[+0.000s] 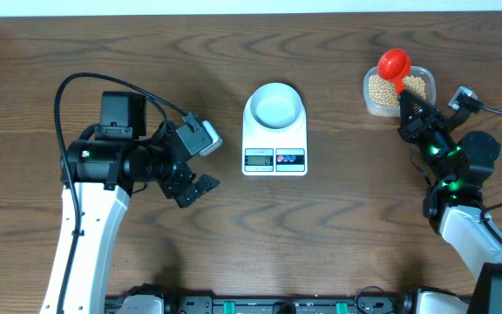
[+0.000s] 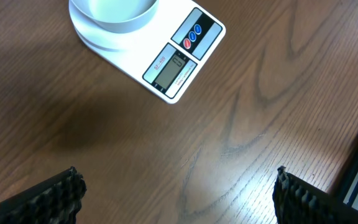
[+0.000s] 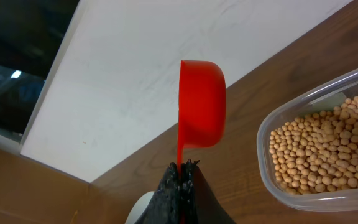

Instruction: Scoop item into bowl and weigh 50g on scale

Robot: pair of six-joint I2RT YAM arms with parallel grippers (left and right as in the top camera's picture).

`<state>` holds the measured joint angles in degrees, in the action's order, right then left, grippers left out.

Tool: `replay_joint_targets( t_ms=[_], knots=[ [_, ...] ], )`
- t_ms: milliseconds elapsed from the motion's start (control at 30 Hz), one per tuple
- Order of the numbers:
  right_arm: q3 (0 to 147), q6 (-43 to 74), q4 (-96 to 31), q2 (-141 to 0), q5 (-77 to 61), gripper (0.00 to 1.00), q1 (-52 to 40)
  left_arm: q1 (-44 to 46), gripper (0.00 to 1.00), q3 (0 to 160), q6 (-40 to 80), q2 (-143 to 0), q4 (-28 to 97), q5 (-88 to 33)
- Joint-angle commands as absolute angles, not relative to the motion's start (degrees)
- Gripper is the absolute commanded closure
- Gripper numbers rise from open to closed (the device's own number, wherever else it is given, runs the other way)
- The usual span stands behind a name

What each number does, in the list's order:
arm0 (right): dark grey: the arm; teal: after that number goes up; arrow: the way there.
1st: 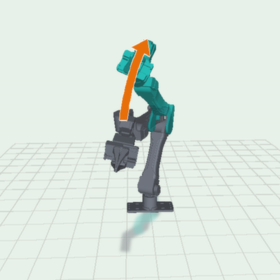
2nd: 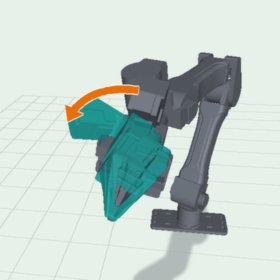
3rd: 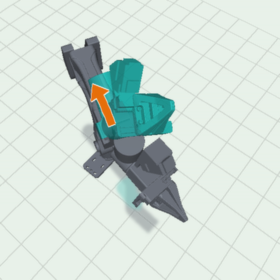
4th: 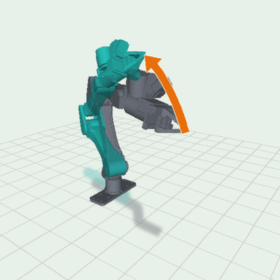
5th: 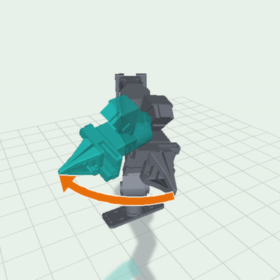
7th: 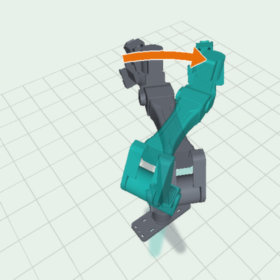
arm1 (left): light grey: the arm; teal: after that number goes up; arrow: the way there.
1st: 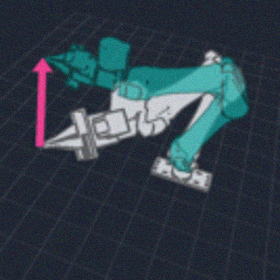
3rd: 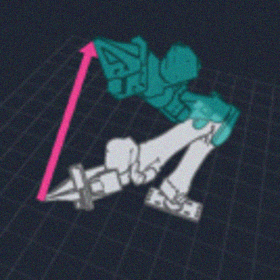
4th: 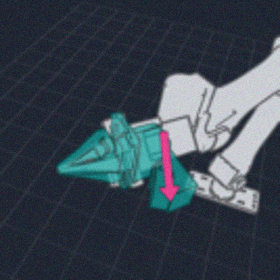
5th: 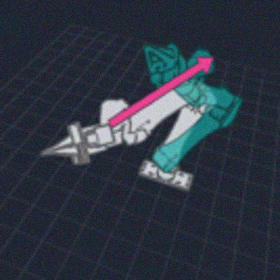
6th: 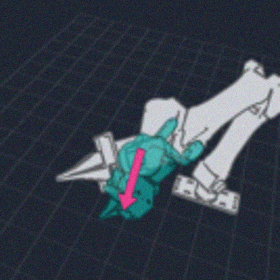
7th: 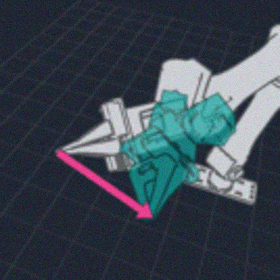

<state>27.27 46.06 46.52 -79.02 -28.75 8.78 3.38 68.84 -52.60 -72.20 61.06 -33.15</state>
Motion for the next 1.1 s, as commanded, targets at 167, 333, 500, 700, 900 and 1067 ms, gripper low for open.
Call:
replay_joint_targets(
  t_ms=[167, 333, 500, 700, 900, 1067],
  knots=[
    [27.9, 46.2, 46.7, -79.0, -29.4, 0.99, 8.5, 3.1, 0.01, 70.4, -53.3, -71.9, 60.8, -35.4],
    [27.9, 45.3, 46.7, -79.0, -29.6, 0.99, 8.5, 3.1, 0.01, 70.4, -53.3, -71.9, 60.8, -35.3],
    [27.9, 44.9, 46.7, -79.0, -30.5, 0.99, 8.5, 3.1, 0.01, 70.4, -53.3, -71.9, 60.5, -35.4],
    [27.9, 44.9, 46.7, -79.0, -30.6, 0.99, 8.5, 3.1, 0.01, 70.4, -51.1, -71.9, 59.7, -35.4],
    [27.9, 44.9, 46.7, -79.0, -30.6, 0.99, 8.5, 3.1, 0.01, 70.4, -51.1, -71.9, 59.7, -35.4],
    [27.9, 41.8, 46.7, -79.0, -32.5, 0.99, 8.5, 3.1, 0.01, 70.4, -51.2, -71.9, 59.7, -35.4]
  ],
)
